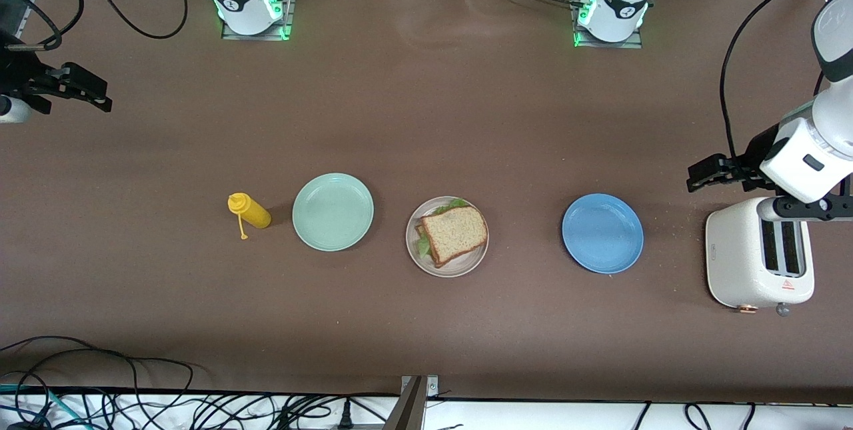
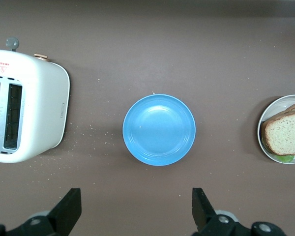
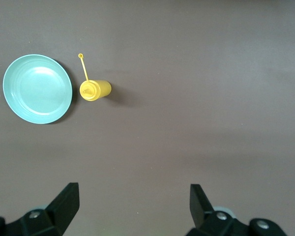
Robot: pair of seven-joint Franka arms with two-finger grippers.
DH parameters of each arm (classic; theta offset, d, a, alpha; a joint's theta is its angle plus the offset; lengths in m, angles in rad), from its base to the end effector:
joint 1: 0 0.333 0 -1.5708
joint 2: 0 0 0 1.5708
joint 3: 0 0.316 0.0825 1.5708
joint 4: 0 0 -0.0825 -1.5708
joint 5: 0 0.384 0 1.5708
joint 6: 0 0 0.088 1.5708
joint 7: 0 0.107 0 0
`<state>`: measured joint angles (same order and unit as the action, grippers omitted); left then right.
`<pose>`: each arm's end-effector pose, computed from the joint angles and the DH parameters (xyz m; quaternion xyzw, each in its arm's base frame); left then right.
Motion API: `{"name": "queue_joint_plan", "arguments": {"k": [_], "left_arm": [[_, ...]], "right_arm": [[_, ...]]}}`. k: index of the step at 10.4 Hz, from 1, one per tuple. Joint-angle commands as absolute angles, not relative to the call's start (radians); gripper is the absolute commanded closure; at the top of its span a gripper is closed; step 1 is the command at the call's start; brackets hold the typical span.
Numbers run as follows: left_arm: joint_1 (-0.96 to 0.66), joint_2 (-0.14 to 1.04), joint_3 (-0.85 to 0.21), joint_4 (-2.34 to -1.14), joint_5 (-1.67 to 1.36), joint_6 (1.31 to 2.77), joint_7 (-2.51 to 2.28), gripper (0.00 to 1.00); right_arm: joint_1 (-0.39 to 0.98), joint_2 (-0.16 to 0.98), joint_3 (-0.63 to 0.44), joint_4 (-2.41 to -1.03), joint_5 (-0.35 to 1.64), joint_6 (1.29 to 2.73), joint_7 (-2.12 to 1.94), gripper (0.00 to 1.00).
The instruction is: Make sandwich on beige plate with both arms
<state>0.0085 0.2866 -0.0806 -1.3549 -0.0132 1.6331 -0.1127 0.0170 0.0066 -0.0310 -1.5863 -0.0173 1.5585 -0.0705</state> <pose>0.6430 -0.0405 0.5608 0.9996 0.0223 -0.0054 0.0175 0.5545 -0.0096 0.6125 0.9994 0.0283 -0.0176 0.0080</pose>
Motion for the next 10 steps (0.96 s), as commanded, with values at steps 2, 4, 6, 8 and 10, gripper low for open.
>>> {"name": "queue_joint_plan", "arguments": {"k": [2,4,6,8,10], "left_arm": [[-0.011,0.244,-0.052,-1.41,-0.034,1.67,-0.101,0.01],[-0.099,0.25,0.062,-1.405,-0.034,1.678,-0.086,0.01],[-0.101,0.25,0.067,-1.407,-0.02,1.683,-0.081,0.01],[-0.089,0.253,0.066,-1.402,-0.018,1.683,-0.081,0.0],[-0.089,0.256,0.066,-1.401,-0.018,1.684,-0.081,0.0]], "right_arm": [[0.009,0.014,-0.035,-1.563,0.014,1.557,-0.067,0.0],[0.009,0.014,-0.035,-1.563,0.011,1.554,-0.067,0.0],[0.009,0.014,-0.035,-1.563,0.014,1.557,-0.067,0.0],[0.009,0.014,-0.034,-1.563,0.009,1.557,-0.066,0.0],[0.009,0.014,-0.034,-1.563,0.009,1.557,-0.066,0.0]]}}
